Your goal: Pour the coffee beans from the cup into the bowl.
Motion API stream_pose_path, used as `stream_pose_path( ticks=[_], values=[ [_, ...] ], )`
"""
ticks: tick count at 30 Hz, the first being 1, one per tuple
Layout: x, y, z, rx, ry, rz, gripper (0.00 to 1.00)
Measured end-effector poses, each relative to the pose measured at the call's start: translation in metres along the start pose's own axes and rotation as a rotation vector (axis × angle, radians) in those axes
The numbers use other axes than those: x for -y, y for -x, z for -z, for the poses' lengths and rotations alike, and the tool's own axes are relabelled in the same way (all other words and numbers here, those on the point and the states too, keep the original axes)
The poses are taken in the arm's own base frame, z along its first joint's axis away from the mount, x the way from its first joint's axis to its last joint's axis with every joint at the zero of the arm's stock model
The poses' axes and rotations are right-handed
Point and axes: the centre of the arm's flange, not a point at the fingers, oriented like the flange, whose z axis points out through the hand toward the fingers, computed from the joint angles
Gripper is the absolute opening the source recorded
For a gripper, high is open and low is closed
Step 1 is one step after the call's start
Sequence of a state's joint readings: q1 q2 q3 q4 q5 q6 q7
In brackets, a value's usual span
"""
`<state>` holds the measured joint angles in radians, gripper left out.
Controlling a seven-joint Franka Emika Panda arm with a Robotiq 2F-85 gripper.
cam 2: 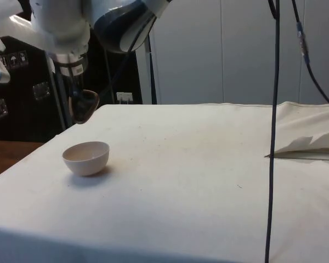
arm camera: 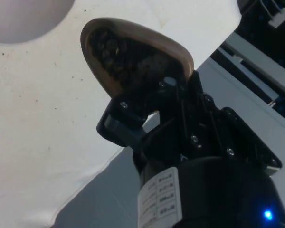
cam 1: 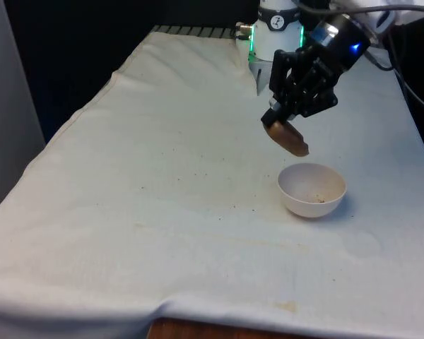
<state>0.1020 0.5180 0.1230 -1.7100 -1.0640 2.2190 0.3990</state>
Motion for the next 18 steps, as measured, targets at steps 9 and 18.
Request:
stream_pose_path(
  ticks=[9,18],
  values=[
    [0.013,0.0,0.002,-0.015,0.064,0.033,0.0],
    [0.026,0.0,0.004,-0.028,0.115,0.061,0.0]
  ],
)
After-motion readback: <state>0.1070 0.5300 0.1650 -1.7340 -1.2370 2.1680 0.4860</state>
